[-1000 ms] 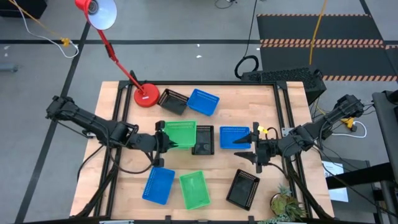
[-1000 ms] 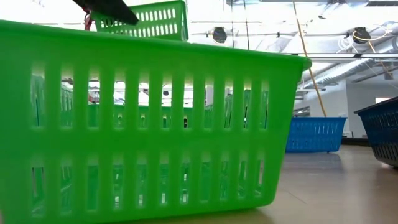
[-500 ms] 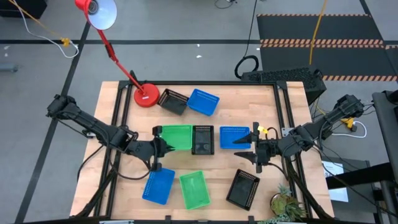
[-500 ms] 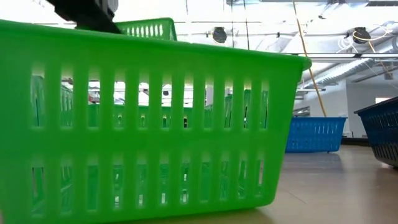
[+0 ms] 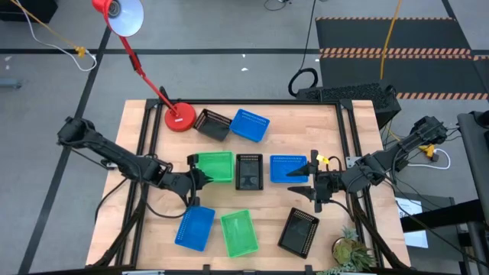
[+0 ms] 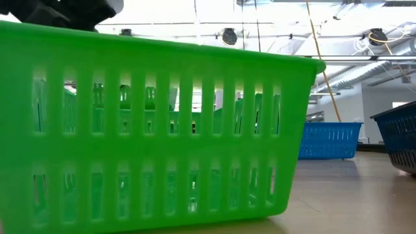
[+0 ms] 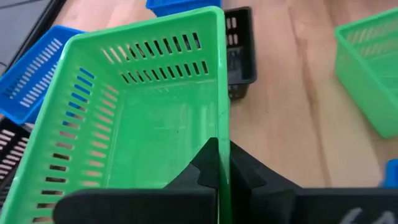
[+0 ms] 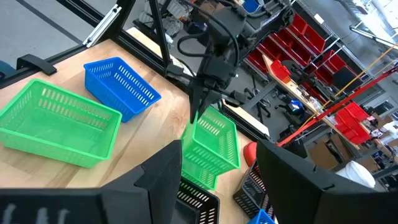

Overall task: Stack baskets by color
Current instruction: Stack the top green bin on the middle green bin

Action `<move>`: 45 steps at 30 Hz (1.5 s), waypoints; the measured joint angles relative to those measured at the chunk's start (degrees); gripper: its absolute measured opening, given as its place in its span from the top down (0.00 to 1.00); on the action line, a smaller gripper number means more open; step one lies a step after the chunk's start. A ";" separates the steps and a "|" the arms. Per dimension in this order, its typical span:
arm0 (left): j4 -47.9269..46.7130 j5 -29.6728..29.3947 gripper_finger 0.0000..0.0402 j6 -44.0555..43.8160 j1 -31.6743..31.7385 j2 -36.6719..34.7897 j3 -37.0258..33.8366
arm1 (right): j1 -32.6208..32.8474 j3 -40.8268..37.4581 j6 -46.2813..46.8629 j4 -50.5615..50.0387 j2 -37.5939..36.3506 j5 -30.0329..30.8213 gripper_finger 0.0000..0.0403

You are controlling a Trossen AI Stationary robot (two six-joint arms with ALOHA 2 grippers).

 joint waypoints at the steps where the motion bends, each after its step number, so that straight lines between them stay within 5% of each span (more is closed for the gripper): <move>1: 0.81 0.00 0.97 0.53 0.28 0.00 -0.44 | 0.00 0.00 0.00 -0.02 0.00 0.00 0.50; 22: 5.24 1.41 0.98 3.45 1.67 0.02 -5.33 | -0.02 0.00 -0.07 0.14 0.00 0.00 0.50; 34: 5.81 0.84 0.82 3.51 2.02 2.02 -5.33 | -0.02 0.00 -0.04 0.14 0.00 -0.01 0.50; 45: 6.34 0.62 0.53 2.44 3.11 2.37 -5.33 | -0.02 0.00 -0.04 0.14 0.00 -0.02 0.50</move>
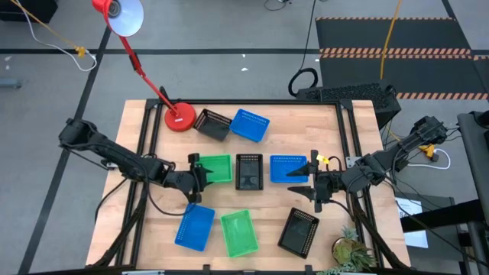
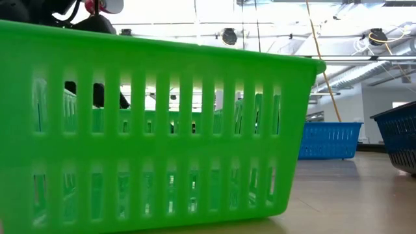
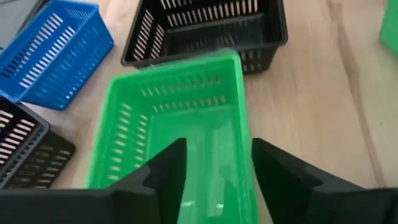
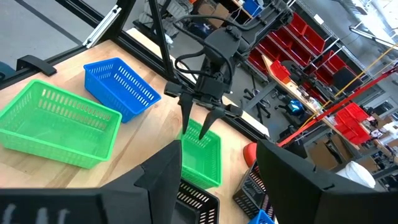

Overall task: Stack baskets by color
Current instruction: Stack the top green bin on the middle green bin, then stack the top black bin on the middle black bin

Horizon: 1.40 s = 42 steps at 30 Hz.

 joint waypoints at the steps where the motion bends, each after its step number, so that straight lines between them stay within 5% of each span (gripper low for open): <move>1: 0.23 0.00 0.51 -0.02 0.00 -0.27 0.00 | 0.00 0.00 0.00 0.00 0.00 0.02 0.50; 15: -1.32 -3.78 0.55 -1.34 1.12 -8.56 2.30 | 0.00 0.00 0.02 0.09 0.02 0.00 0.50; 25: -9.82 -3.97 0.66 12.56 12.38 -11.19 8.20 | -1.37 0.00 0.24 0.86 0.03 0.00 0.50; 30: -10.96 1.42 0.67 20.09 22.88 -10.96 8.20 | -3.47 -0.24 1.82 1.17 0.04 0.00 0.50; 37: -11.65 17.66 0.67 26.71 38.42 -8.88 7.79 | -7.56 -5.08 -0.05 4.14 0.04 -0.02 0.50; 42: -9.07 17.46 0.67 31.54 42.71 -3.31 3.95 | -11.13 -9.87 -3.38 13.25 0.04 -0.03 0.50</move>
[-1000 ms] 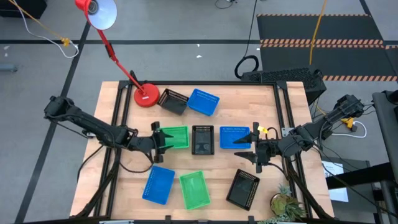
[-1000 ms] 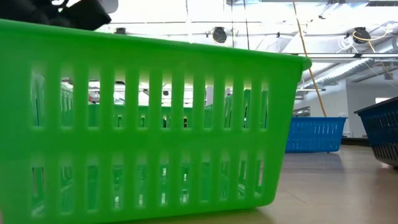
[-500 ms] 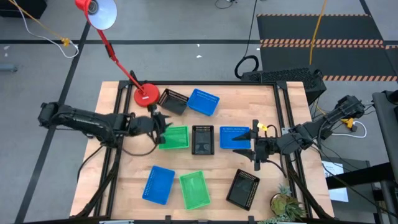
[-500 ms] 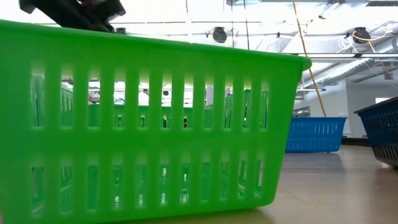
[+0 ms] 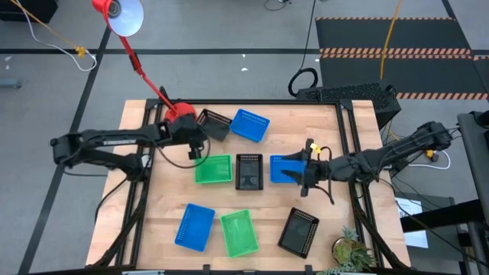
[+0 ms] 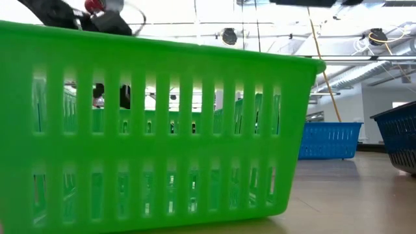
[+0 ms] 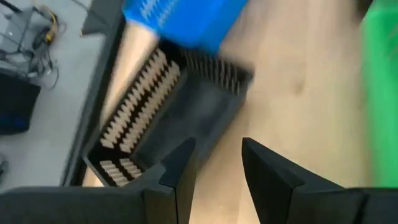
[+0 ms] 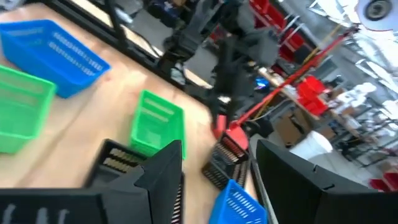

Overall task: Stack baskets by color
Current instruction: Stack the top black bin on the middle black bin

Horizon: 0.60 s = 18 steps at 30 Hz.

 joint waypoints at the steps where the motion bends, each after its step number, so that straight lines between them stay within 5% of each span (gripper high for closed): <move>1: 1.36 -0.43 0.67 1.27 0.55 1.31 -0.77 | -0.71 -0.78 -0.36 1.56 0.00 -0.03 0.50; 9: 9.88 -0.44 0.67 8.14 3.05 9.44 -2.16 | -4.63 -6.11 -0.88 9.51 0.00 -0.30 0.50; 18: 12.23 -0.33 0.67 12.21 5.08 9.41 -2.09 | -5.51 -7.13 -0.20 10.35 -0.02 -0.45 0.50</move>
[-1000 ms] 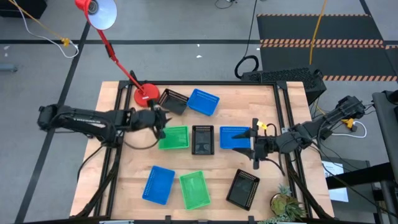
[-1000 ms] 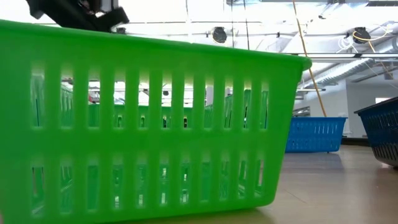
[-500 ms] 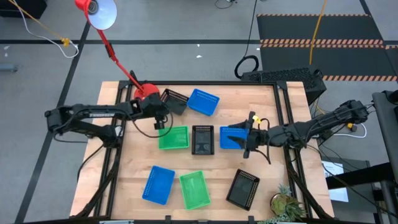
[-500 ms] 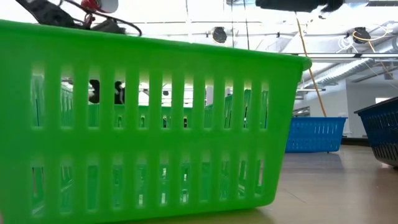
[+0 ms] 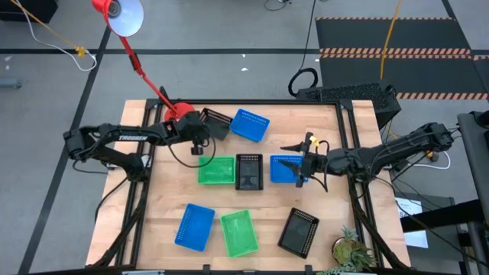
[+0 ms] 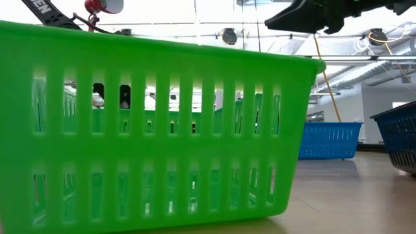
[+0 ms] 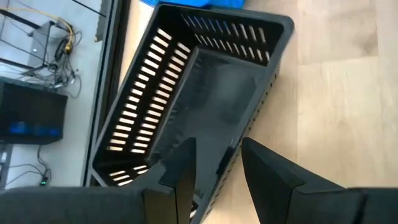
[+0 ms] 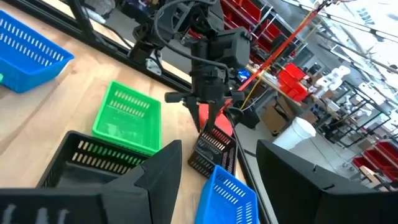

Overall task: Stack baskets by color
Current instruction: Stack the top black bin on the middle black bin

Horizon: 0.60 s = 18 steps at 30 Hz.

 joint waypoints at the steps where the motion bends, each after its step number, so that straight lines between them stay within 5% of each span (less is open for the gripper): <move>1: -0.71 0.16 0.67 0.60 0.17 0.04 0.00 | 0.00 0.00 0.05 0.04 0.00 0.03 0.50; 9: -1.96 0.65 0.71 4.16 2.03 0.15 0.00 | 0.01 0.00 0.18 0.27 0.00 -0.01 0.50; 18: -3.56 4.59 0.97 7.46 4.51 0.15 0.00 | 0.02 0.00 0.17 1.27 0.00 -0.02 0.50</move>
